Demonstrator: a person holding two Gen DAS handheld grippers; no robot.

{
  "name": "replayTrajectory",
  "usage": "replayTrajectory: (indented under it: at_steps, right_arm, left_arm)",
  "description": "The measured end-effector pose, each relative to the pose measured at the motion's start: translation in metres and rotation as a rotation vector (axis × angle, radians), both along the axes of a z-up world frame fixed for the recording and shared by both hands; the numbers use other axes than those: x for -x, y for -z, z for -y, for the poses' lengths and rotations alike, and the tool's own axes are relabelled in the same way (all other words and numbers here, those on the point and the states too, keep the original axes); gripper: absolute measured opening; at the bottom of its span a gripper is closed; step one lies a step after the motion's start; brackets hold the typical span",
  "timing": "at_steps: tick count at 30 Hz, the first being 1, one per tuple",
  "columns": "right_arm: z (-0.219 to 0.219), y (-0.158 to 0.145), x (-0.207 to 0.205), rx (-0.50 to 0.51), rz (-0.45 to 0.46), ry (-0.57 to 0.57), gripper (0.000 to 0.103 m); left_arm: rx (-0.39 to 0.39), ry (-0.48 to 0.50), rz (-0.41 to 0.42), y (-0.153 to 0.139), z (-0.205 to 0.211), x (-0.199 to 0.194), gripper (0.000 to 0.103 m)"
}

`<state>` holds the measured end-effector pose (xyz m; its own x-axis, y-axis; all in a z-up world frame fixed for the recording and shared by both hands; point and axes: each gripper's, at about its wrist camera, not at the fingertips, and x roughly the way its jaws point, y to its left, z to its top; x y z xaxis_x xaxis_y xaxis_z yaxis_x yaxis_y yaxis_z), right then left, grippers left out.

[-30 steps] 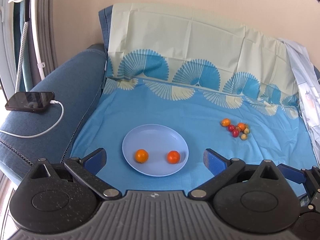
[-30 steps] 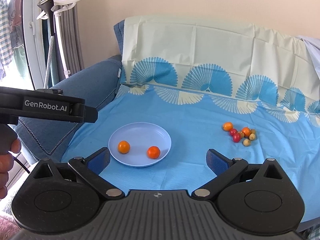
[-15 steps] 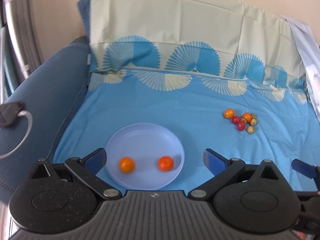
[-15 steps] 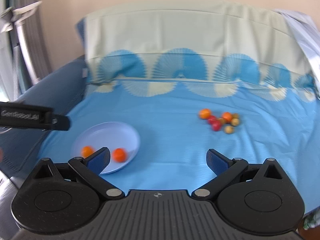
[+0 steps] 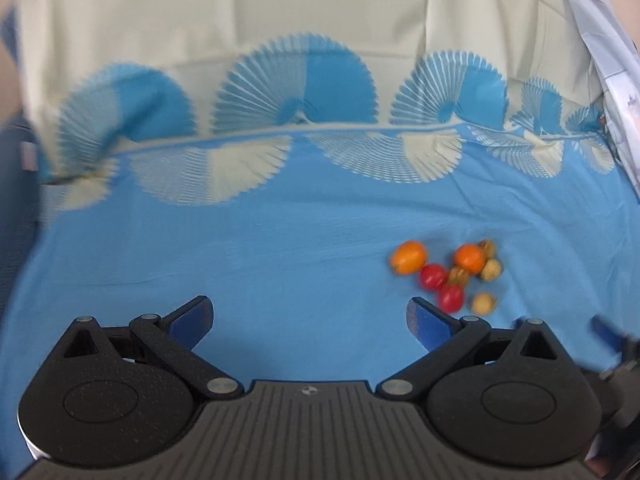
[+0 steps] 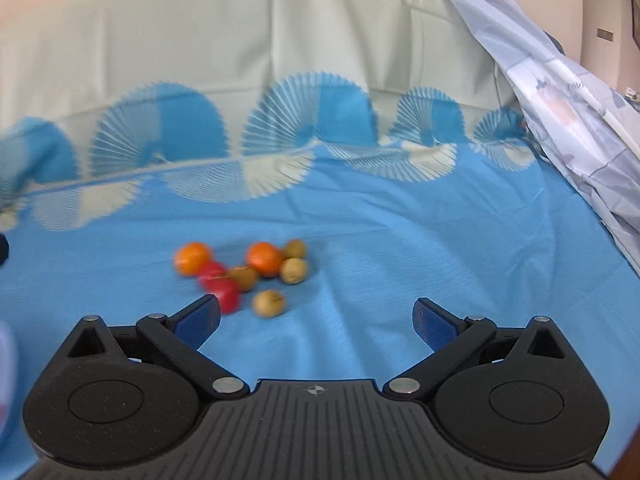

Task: Organize fruits
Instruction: 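Grasp an orange with the left tool while the right tool grasps a yellow-brown fruit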

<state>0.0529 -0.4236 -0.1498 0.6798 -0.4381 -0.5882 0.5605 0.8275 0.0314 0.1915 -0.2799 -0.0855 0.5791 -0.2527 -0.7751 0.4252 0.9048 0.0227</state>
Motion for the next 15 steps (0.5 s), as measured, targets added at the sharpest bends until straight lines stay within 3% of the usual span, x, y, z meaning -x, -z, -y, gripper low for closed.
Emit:
replayTrajectory:
  at_steps: [6,9,15]
  right_arm:
    - [0.022,0.045,-0.045,-0.054,-0.042,-0.028,0.100]
    - [0.020,0.049,-0.055,-0.034,-0.056,-0.082,0.094]
    - [0.021,0.058,-0.063,-0.005,-0.065,-0.109,0.086]
  left_arm:
    - [-0.015,0.043,-0.067,0.045,0.065,-0.063,0.103]
    - [-0.061,0.061,-0.081,0.068,0.088,-0.080,0.103]
    - [-0.060,0.113,-0.095,0.090,0.106,-0.090,0.103]
